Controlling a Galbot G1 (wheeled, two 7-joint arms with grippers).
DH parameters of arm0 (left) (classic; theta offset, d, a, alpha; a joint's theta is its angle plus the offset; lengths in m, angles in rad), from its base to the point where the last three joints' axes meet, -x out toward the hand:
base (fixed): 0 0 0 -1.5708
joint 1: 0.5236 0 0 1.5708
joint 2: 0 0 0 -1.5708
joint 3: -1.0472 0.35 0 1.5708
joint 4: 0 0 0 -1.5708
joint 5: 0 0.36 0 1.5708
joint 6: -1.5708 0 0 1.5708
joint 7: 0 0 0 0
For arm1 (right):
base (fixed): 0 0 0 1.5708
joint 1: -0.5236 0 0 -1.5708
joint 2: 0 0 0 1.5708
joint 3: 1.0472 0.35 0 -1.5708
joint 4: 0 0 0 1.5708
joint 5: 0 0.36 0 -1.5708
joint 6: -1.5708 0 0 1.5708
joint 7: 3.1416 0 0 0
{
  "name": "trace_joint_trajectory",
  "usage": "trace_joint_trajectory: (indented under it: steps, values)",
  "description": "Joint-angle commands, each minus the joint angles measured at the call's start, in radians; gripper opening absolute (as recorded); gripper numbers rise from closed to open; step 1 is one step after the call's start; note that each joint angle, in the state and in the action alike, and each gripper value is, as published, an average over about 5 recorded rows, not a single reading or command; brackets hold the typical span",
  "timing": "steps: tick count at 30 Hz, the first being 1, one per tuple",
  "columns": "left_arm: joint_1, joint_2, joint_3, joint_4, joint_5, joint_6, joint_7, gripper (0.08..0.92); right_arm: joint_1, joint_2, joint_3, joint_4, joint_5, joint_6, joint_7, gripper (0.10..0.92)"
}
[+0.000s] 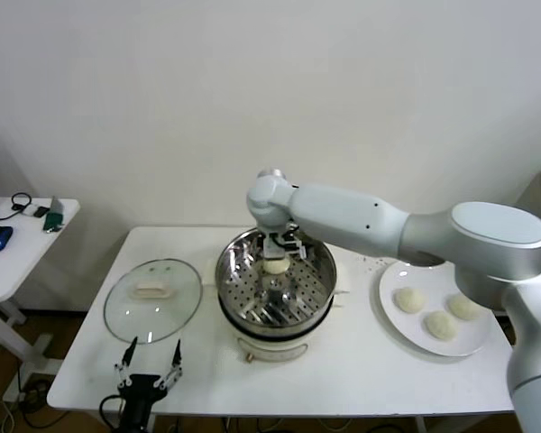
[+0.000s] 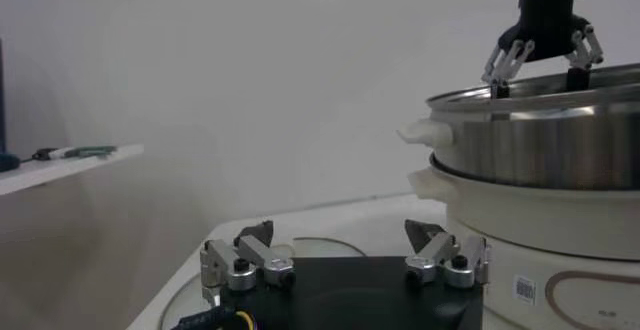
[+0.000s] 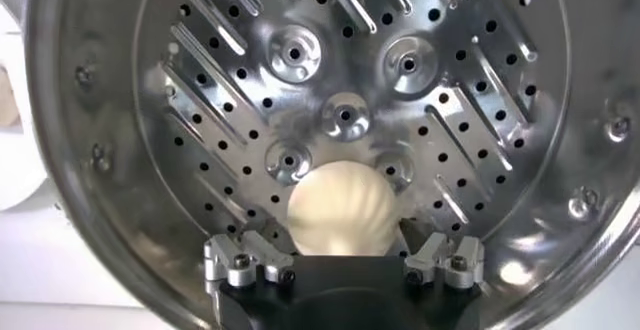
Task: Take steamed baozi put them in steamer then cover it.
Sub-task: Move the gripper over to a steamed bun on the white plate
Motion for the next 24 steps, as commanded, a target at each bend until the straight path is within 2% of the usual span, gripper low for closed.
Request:
trace_joint_trajectory:
  steps: [1,5,15,20,24]
  values:
    - [0.003,0.0,0.002,-0.006,0.004,0.002,0.0,0.823,0.067,-0.029,-0.007,0.012,0.135,-0.021,-0.02,0.823]
    - [0.006,0.0,0.004,-0.009,0.008,0.002,0.0,0.823,0.165,-0.074,-0.037,0.015,0.289,-0.066,-0.048,0.823]
    - [0.018,0.003,0.012,-0.014,0.015,-0.001,0.0,0.823,0.412,-0.287,-0.278,0.013,0.872,-0.312,-0.114,0.823]
    - [0.026,0.006,0.02,-0.027,0.015,0.003,0.0,0.823,0.439,-0.429,-0.358,0.015,0.977,-0.388,-0.127,0.823]
    - [0.024,0.006,0.022,-0.033,0.015,0.004,0.0,0.823,0.421,-0.538,-0.387,0.028,0.984,-0.451,-0.103,0.823]
